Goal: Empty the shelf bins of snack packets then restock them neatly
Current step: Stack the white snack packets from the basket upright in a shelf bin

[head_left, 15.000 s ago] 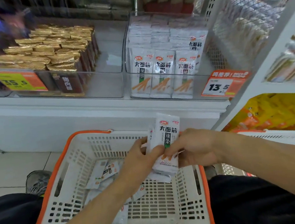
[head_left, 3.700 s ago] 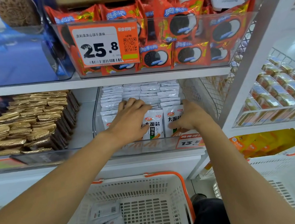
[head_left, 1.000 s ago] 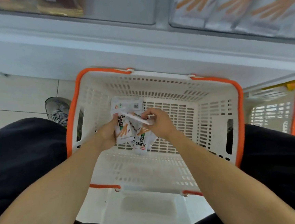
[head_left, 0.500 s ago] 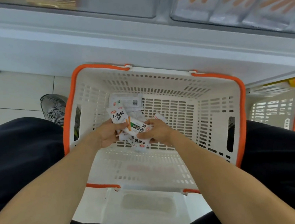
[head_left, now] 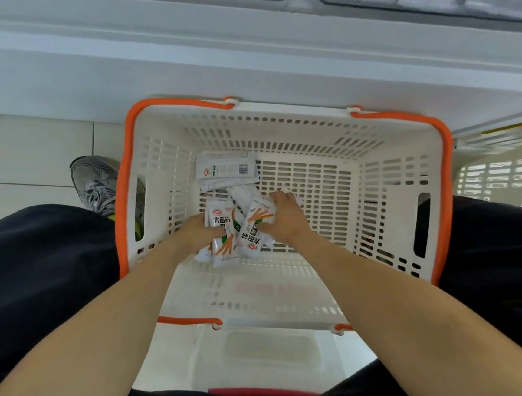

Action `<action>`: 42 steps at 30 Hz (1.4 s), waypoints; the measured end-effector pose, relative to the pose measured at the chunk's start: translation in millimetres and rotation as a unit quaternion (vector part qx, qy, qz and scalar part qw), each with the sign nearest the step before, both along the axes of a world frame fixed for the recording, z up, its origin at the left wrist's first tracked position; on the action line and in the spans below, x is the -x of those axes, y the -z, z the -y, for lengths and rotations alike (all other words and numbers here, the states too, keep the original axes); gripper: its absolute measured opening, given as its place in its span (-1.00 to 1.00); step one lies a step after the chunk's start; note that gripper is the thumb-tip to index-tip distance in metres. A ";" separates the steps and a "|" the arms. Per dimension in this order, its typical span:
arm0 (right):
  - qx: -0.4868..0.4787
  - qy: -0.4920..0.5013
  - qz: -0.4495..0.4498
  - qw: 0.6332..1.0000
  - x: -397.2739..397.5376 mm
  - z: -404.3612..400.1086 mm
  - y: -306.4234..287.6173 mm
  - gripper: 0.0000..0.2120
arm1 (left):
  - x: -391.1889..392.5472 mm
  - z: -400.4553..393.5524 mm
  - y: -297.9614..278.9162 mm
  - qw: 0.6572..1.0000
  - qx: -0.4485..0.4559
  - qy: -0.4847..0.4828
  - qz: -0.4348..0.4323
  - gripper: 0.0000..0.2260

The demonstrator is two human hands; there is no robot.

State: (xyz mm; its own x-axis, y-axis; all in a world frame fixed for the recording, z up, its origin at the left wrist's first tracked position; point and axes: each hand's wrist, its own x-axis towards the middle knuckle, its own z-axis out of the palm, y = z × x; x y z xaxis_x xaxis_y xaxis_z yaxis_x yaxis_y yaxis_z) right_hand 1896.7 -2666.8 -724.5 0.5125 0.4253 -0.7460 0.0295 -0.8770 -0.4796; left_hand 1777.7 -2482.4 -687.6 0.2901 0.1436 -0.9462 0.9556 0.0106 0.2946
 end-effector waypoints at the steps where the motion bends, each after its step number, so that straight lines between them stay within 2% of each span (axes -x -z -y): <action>1: 0.013 -0.037 0.003 0.999 5.2 0.9 4.0 -0.24 | 4.0 -0.7 1.2 1.000 0.006 -0.027 -0.004 -0.83; 2: 0.019 -0.069 0.012 0.997 9.4 0.6 7.3 -0.30 | 6.9 -0.3 1.0 0.998 0.009 -0.055 -0.009 -0.88; 4: 0.034 -0.117 0.047 0.991 14.1 -3.3 9.8 -0.65 | 10.9 1.1 2.5 0.992 0.019 -0.122 -0.034 -0.93; 5: 0.036 -0.111 0.062 0.991 13.7 -5.9 10.3 -0.82 | 12.1 1.9 3.4 0.987 0.033 -0.154 -0.040 -0.93; 6: 0.036 -0.070 0.057 0.995 10.7 -8.4 9.6 -0.90 | 11.9 3.0 3.7 0.980 0.047 -0.190 -0.040 -0.93; 9: 0.011 0.084 -0.008 0.996 -7.4 -15.6 4.1 -0.90 | 4.6 6.8 0.4 0.964 0.062 -0.255 -0.036 -0.92; 10: -0.006 0.070 -0.017 0.997 -13.8 -16.4 1.6 -0.83 | 2.5 7.3 1.1 0.963 0.056 -0.262 -0.040 -0.91; 12: -0.035 -0.060 -0.005 0.998 -15.0 -19.7 -3.0 -0.62 | 1.4 6.1 2.5 0.970 0.027 -0.237 -0.050 -0.88; 14: -0.056 -0.165 0.031 0.984 -1.9 -24.2 -3.5 -0.50 | 4.0 2.0 2.9 0.978 -0.002 -0.200 -0.061 -0.86; 16: -0.053 -0.220 0.066 0.972 19.2 -25.9 1.1 -0.53 | 10.3 -0.9 0.1 0.975 -0.013 -0.202 -0.088 -0.85; 18: -0.012 -0.262 0.088 0.961 36.1 -23.7 4.1 -0.61 | 19.1 -3.1 0.0 0.967 -0.006 -0.228 -0.116 -0.84; 20: 0.042 -0.240 0.076 0.967 43.9 -21.4 5.3 -0.68 | 27.6 -4.7 2.7 0.961 -0.005 -0.246 -0.125 -0.87; 21: 0.063 -0.199 0.045 0.977 43.0 -21.6 4.3 -0.71 | 29.9 -5.7 5.4 0.960 -0.007 -0.251 -0.128 -0.89; 23: 0.081 -0.027 -0.101 0.991 32.9 -25.1 0.5 -0.78 | 29.4 -4.8 9.0 0.954 -0.003 -0.271 -0.128 -0.96; 24: 0.079 0.077 -0.189 0.976 24.9 -27.0 -4.2 -0.85 | 26.6 -2.9 7.4 0.952 0.004 -0.280 -0.123 -0.98; 25: 0.068 0.136 -0.247 0.957 14.9 -27.8 -12.3 -0.92 | 23.1 -1.0 4.7 0.951 0.012 -0.283 -0.125 -0.94; 28: 0.009 0.086 -0.301 0.950 -7.2 -25.3 -26.9 -0.94 | 19.2 6.7 4.6 0.945 0.071 -0.304 -0.098 -0.77; 30: -0.003 0.043 -0.313 0.949 -6.2 -27.9 -29.7 -0.86 | 18.6 11.1 1.6 0.938 0.125 -0.318 -0.061 -0.75; 31: -0.005 0.022 -0.317 0.948 -1.9 -30.2 -29.1 -0.84 | 18.1 12.4 0.6 0.934 0.137 -0.325 -0.051 -0.68; 32: -0.008 -0.004 -0.314 0.949 3.9 -33.4 -28.0 -0.84 | 17.8 12.9 2.4 0.933 0.136 -0.332 -0.038 -0.62; 33: -0.012 -0.032 -0.309 0.950 9.5 -37.2 -26.7 -0.84 | 15.8 14.0 0.3 0.938 0.110 -0.326 -0.026 -0.64; 36: 0.006 -0.120 -0.279 0.953 19.7 -46.9 -19.3 -0.71 | 12.5 15.1 -1.1 0.954 0.001 -0.300 -0.028 -0.91; 37: 0.018 -0.154 -0.226 0.962 22.3 -47.5 -15.9 -0.72 | 12.8 14.7 -2.8 0.955 -0.010 -0.295 -0.035 -0.94; 40: 0.051 -0.204 0.015 0.978 37.6 -39.1 1.8 -0.77 | 18.8 11.5 -1.5 0.958 -0.029 -0.280 -0.051 -0.94; 42: 0.064 -0.215 0.096 0.970 49.9 -33.9 12.2 -0.61 | 21.5 7.9 1.7 0.953 -0.038 -0.292 -0.071 -0.94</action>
